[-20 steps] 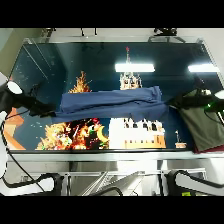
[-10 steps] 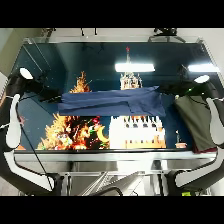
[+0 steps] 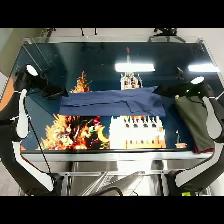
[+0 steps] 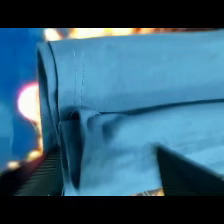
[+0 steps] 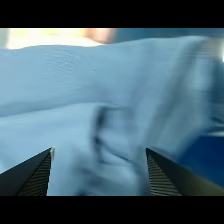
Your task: Fold the shirts.
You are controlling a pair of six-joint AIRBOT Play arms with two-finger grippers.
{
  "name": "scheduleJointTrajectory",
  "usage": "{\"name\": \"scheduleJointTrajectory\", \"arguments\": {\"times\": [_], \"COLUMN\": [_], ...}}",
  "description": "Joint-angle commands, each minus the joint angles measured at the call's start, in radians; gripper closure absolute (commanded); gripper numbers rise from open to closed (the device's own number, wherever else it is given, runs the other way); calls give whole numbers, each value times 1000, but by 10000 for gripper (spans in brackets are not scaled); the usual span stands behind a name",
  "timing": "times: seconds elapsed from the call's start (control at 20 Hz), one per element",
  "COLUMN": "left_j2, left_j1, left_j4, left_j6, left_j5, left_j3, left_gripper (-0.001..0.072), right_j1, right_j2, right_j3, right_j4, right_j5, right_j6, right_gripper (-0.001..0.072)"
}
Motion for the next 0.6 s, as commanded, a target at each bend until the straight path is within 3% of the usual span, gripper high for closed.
{"name": "scheduleJointTrajectory", "arguments": {"times": [0.0,0.15,0.35,0.55], "left_j2": [-6,3,101,169], "left_j1": [10,8,-4,-35], "left_j4": [8,-31,-198,-247], "left_j6": [-20,-27,-18,-6], "left_j5": [-100,-171,-60,-5], "left_j3": [122,206,74,-78], "left_gripper": [27,28,28,48], "right_j1": [-54,-69,-69,-68], "right_j2": [13,-39,-117,-149], "right_j3": [26,26,26,26], "right_j4": [-143,-95,112,269], "right_j5": [63,173,238,252], "right_j6": [126,92,-40,-107], "right_gripper": [64,64,64,68]}}
